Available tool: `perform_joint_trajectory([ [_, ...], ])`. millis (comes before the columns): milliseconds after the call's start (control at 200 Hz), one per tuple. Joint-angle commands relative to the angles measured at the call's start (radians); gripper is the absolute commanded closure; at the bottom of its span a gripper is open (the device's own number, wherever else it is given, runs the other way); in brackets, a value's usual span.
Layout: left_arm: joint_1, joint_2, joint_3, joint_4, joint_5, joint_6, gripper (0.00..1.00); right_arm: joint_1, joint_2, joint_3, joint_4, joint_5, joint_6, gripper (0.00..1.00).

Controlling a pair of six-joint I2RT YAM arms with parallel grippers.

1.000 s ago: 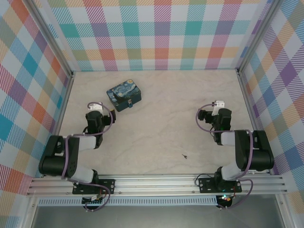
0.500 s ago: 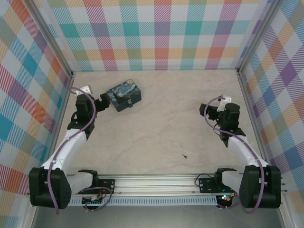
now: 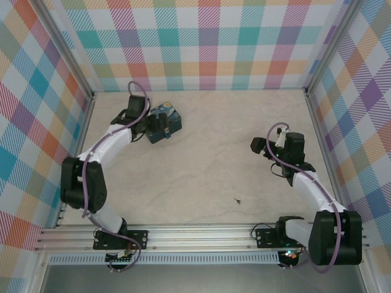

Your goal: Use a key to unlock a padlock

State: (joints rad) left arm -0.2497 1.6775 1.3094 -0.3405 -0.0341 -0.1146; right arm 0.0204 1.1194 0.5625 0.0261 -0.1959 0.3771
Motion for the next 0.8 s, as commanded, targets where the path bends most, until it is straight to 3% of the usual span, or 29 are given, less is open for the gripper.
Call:
perform_joint_trajectory([
  [0,-0.034,0.103,0.127,-0.094,0.047,0.072,0.02,0.009,0.009,0.037,-0.013,-0.010,0.022,0.00],
  [455,-0.102,0.463,0.543,-0.242,0.118,0.166,0.05,0.022,0.013,0.050,-0.049,-0.002,0.017,0.00],
  [795,-0.138,0.494,0.545,-0.269,0.062,0.182,0.05,0.022,0.015,0.056,-0.054,0.006,0.017,0.00],
])
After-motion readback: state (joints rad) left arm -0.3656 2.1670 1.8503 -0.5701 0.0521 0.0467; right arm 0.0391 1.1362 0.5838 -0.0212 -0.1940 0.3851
